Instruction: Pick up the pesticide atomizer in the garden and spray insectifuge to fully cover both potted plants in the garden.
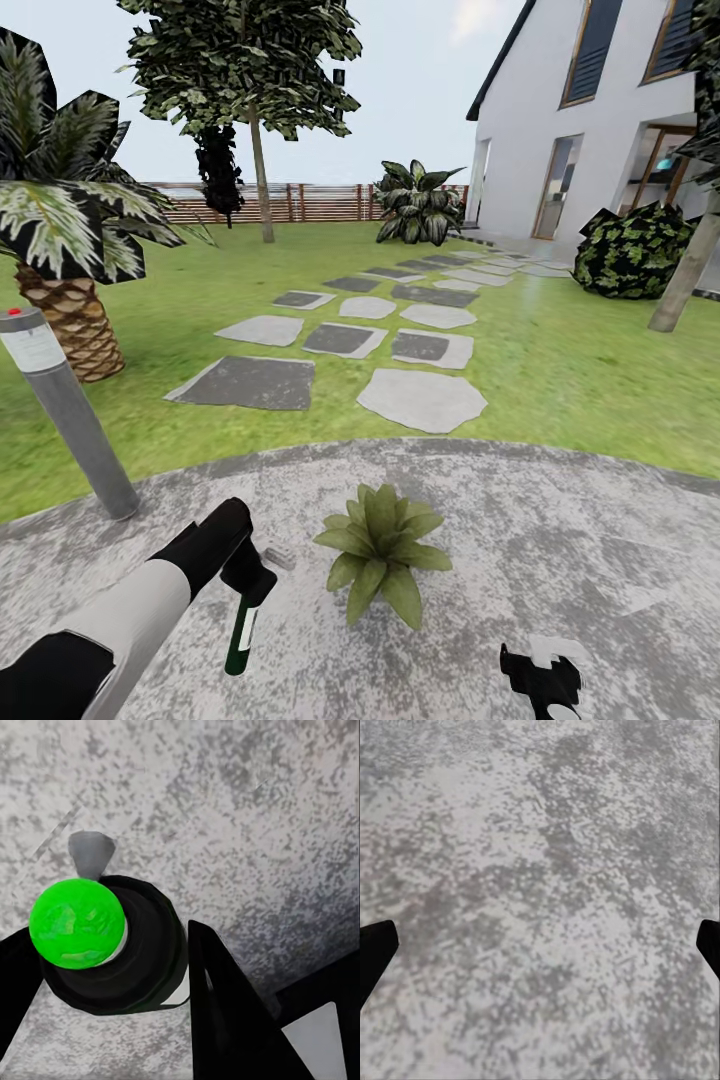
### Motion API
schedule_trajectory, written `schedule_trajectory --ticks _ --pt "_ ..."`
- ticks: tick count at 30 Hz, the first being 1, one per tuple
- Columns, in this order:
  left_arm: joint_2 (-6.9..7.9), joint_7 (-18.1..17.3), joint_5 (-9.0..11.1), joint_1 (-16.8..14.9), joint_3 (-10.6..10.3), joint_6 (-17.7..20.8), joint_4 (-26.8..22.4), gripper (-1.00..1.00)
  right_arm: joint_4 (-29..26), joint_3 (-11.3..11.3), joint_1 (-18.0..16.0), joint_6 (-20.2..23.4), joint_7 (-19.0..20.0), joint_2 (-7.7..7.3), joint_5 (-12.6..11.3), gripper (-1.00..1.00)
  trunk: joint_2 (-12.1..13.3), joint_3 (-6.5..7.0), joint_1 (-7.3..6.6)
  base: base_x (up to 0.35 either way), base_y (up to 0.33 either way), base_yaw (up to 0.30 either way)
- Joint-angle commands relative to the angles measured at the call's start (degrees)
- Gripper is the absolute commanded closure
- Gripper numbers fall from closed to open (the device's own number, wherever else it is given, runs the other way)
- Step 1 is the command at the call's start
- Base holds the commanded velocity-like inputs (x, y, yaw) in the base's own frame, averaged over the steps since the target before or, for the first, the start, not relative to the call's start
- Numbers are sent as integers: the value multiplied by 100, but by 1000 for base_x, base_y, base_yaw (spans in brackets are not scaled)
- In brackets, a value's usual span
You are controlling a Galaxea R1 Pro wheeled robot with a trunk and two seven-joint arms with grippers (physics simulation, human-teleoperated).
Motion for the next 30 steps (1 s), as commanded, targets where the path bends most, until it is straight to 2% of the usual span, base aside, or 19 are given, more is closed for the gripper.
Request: schedule_trajectory --ticks 1,8,9,12,15,17,20,23,30 --pt "0 -54 -56 -1 -24 0 -12 100 5 -43 -5 -22 -15 3 59 -100 -2 -5 1 257 189 0" --pt "-20 -41 -99 1 -45 -4 -12 100 6 -50 -5 -26 -27 -11 59 -100 -2 -5 1 207 156 0" --pt "-22 -41 -158 0 -46 -4 -12 100 6 -51 -5 -26 -41 -16 59 -100 -2 -5 1 44 32 -6" --pt "-44 -45 -524 3 -24 -8 38 100 6 -52 -5 -26 -67 -23 58 -100 -2 -5 1 13 10 -168" --pt "-46 -61 -652 20 -6 -21 71 100 6 -52 -4 -26 -76 -24 55 -100 -2 -5 1 2 1 -277" --pt "-27 -64 -670 24 -4 -26 66 100 5 -52 -3 -26 -120 -24 52 -100 -2 -5 1 0 0 -147" --pt "-4 -65 -679 25 -4 -29 66 100 6 -52 3 -26 -449 -19 50 -100 -2 -5 1 0 0 -39" --pt "-8 -66 -668 25 9 -30 22 100 6 -52 4 -22 -595 -16 50 -100 -2 -5 1 42 32 -8" --pt "-13 -69 -672 25 -1 -30 -12 100 6 -52 4 -18 -625 -2 50 -100 -2 -5 1 102 74 -1"
